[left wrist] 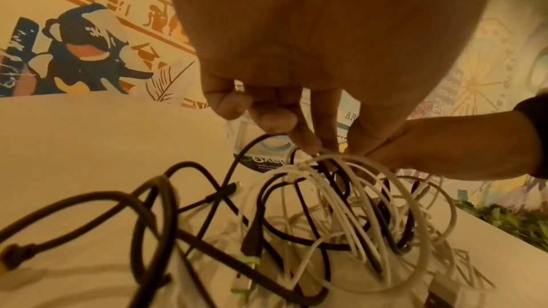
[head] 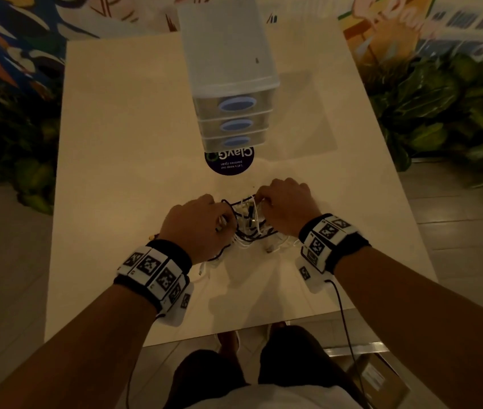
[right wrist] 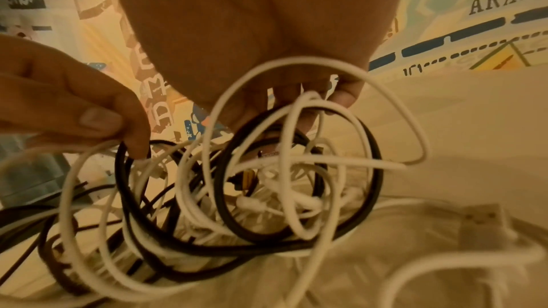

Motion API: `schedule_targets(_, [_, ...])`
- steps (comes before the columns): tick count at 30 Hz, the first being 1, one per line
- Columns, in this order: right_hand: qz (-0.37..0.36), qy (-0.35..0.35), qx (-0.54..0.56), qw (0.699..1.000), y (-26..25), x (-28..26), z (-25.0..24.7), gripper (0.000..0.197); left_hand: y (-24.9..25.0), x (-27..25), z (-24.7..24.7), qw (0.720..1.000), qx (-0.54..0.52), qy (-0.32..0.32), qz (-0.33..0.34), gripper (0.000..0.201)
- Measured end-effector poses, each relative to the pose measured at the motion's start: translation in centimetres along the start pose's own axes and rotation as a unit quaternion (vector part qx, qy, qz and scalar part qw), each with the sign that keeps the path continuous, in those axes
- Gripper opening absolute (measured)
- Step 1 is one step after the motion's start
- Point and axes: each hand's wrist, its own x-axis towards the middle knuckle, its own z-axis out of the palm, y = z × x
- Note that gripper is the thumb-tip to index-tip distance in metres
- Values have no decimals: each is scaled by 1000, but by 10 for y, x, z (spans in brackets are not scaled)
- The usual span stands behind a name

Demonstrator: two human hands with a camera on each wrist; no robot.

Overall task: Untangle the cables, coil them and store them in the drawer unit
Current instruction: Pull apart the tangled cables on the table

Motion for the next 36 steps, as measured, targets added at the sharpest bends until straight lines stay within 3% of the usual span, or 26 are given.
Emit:
schedule_targets(4, [36, 89, 88, 991, 3, -4, -1, 26, 14, 21, -1, 998, 52, 5, -23, 23])
schedule_targets(8, [18, 73, 53, 996, 3, -15, 6, 32, 29, 41, -7, 996, 85, -14, -30, 20])
schedule_targets(13, [15, 106, 46, 993, 6, -15, 14, 22, 27, 51, -15, 989, 119, -56, -59, 28])
schedule_targets(19, [27, 123, 120, 985, 11, -15, 14, 34, 17, 45, -14, 998, 37, -58, -11, 19])
schedule_targets(26, [-29, 153, 103, 982, 10, -20, 15, 27, 0, 33, -1, 993, -108, 17, 38, 15])
schedule_targets(31, [-72, 143, 127, 979, 2, -24, 9, 49, -7, 27, 2, 974, -201, 93, 50, 13])
schedule_targets(36, [-38, 141, 183, 972, 3, -13, 3, 29, -12, 21, 1, 950, -283, 126, 43, 10])
